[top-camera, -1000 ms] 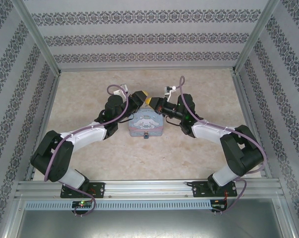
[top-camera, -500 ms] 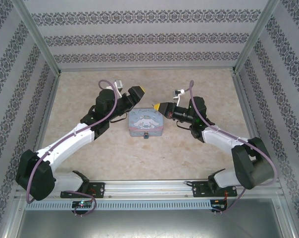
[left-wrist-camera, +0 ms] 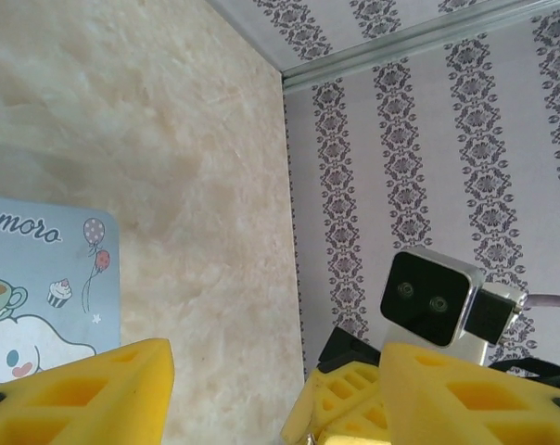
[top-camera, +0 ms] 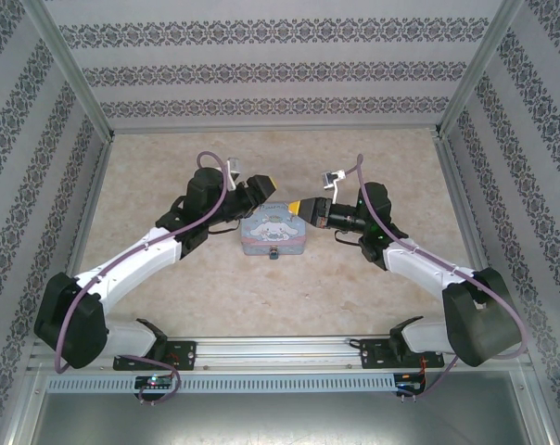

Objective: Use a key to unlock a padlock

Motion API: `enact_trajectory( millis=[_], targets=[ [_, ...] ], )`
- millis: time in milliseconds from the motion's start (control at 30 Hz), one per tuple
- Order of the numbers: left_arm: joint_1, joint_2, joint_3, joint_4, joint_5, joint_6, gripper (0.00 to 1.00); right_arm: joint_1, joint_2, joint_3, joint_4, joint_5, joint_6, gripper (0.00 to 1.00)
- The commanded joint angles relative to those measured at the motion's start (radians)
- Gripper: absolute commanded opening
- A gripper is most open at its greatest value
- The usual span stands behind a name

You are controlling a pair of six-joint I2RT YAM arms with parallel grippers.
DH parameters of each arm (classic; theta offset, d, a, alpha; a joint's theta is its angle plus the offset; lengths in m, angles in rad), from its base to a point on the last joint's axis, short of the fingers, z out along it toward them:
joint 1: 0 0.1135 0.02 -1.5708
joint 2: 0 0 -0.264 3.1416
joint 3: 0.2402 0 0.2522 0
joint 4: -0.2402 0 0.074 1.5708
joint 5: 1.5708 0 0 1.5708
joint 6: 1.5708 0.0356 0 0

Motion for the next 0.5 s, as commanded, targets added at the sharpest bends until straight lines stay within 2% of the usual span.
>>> enact_trajectory(
  millis=[0,233,467],
  targets=[
    [0.001,0.011,0.017,0.025,0.032,0.035,0.59,0.001,-0.016,-0.022,0.015,-0.019,-0.012,0.0],
    [0.001,-0.006,-0.026,-0.029,0.015,0.102,0.55,-0.006,-0.022,-0.075,-0.011,0.048,0.029,0.0],
    [-0.011,-0.059,-0.136,-0.12,0.038,0.245,0.54,-0.023,0.037,-0.092,-0.013,0.111,0.072,0.0]
  ],
)
